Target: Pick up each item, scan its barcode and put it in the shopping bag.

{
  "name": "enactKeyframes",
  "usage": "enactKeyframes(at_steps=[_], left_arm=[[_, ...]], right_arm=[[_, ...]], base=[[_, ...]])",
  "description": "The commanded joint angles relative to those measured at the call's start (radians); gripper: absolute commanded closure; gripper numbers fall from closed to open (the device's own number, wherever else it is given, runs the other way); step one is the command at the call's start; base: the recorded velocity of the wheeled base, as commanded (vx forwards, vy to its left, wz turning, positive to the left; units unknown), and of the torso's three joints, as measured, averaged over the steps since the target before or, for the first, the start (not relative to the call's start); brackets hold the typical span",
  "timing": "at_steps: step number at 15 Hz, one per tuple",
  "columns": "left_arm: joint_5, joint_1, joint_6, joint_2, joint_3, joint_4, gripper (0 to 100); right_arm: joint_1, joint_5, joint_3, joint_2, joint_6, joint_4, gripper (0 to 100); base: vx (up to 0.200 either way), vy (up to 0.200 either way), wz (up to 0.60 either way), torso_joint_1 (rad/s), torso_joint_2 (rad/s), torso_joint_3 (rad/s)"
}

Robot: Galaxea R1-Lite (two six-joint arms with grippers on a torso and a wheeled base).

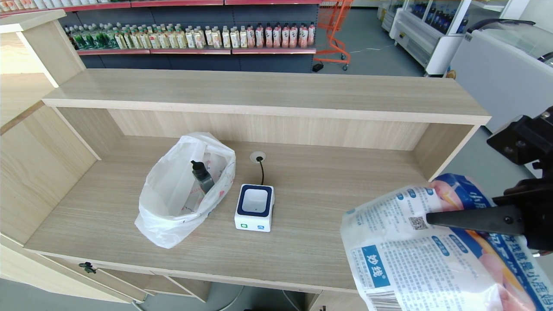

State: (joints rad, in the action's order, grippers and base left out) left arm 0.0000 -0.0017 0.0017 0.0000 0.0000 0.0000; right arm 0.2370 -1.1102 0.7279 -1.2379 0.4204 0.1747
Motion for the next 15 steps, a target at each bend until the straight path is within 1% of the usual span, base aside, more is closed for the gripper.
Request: enactKeyframes(at_steps=[1, 15], left_arm=[[0.000, 0.000, 0.000, 0.002, 0.000, 0.000, 0], [0.000, 0.000, 0.000, 0.002, 0.000, 0.000, 0]], right_arm=[[0.001, 0.000, 0.001, 0.011, 0.000, 0.000, 100], [-0.015, -0.002, -0.007, 0.069, 0.000, 0.002, 100]], base=[[0.000, 0.000, 0.00, 0.000, 0.00, 0.000], [0.000, 0.000, 0.00, 0.000, 0.00, 0.000]])
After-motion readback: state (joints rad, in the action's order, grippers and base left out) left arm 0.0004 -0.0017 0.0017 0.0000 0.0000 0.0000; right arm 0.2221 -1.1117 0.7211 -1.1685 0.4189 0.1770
